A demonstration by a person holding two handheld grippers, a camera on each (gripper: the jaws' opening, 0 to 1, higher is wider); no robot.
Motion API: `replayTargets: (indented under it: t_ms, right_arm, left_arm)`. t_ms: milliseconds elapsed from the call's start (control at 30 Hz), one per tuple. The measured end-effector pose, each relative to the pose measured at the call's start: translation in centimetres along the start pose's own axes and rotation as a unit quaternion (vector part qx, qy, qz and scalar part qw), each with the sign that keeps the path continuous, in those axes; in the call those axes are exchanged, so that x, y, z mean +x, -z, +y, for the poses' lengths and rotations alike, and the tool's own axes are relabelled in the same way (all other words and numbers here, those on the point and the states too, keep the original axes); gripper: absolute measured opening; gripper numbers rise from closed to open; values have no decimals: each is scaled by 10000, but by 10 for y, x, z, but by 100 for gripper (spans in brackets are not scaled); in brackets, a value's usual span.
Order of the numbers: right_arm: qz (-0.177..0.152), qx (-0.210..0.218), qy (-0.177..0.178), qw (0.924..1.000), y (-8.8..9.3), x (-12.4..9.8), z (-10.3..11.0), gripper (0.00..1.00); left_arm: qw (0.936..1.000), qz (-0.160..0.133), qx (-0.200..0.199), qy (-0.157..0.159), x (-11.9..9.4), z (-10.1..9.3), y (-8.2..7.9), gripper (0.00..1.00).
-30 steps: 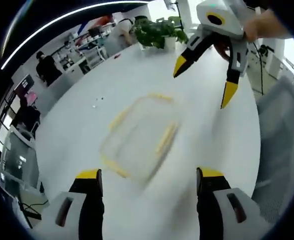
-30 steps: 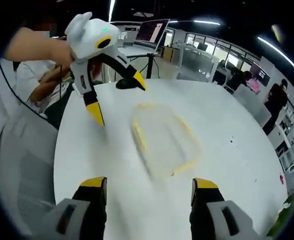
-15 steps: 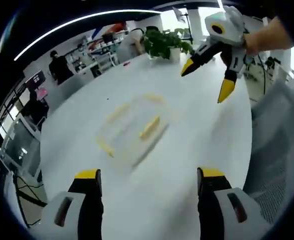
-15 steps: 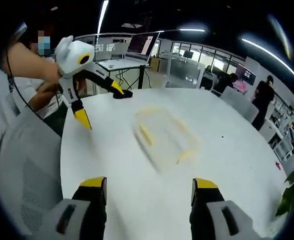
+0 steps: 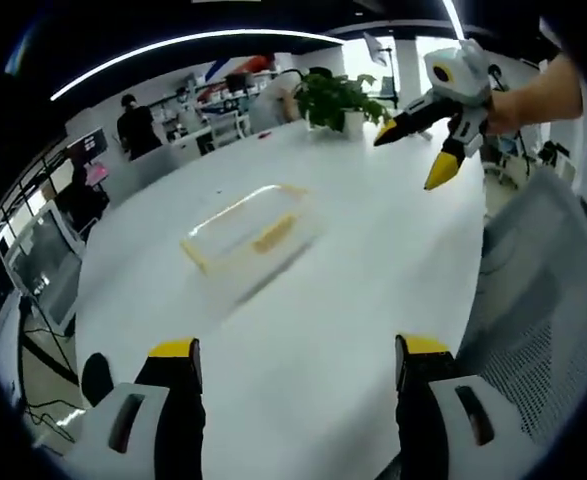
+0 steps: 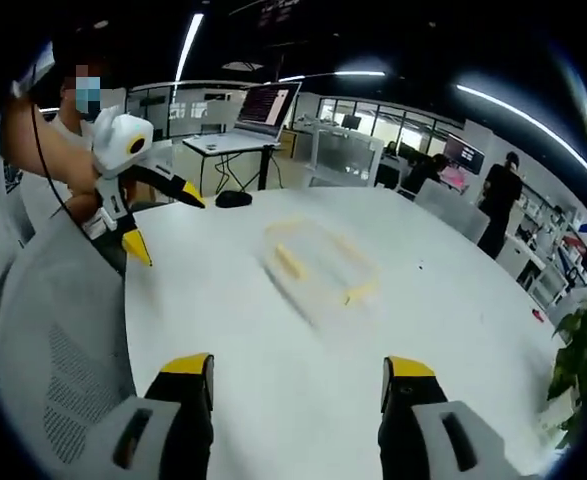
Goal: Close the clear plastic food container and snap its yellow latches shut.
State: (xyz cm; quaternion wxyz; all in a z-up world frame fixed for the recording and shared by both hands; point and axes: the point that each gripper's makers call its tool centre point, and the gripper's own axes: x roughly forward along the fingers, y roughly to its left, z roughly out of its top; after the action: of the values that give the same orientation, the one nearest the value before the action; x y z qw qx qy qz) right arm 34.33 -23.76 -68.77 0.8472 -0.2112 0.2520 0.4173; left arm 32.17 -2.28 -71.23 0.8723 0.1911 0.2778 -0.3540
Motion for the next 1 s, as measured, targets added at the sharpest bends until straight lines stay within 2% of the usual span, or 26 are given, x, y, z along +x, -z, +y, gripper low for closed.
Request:
replayTargets:
  t_ms: [100,167,333,500,700,833,1000]
  right_arm:
    - [-7,-6,84,10000,7,-6,6,67]
    - [-99,186,120,9997,11,-11,10,67]
    - [-40,267,159,9995,28,-22,18,67]
    - [-10,289,261,9992,42,-33,23,67]
    - [-283,624,479,9965,45,-43,24,66]
    - [-299,630,481,9964,47,-42,27,66]
    - [-346,624,458,9964,45,-42,30,67]
  left_arm:
    - [9994,-193,-281,-30,-4,-5,-1,79]
    - [9993,-212,-282,-120,-8,-8,2,78]
    - [9988,-319,-191,-307,-14,-16,6,77]
    - [9983,-299,-374,-344,-16,-21,10,77]
    - [9965,-541,-545,-337,-19,-25,5,74]
    - [9967,-465,-545,-375,-17,-26,9,75]
    - [9960,-529,-590,-409,-18,-25,8,78]
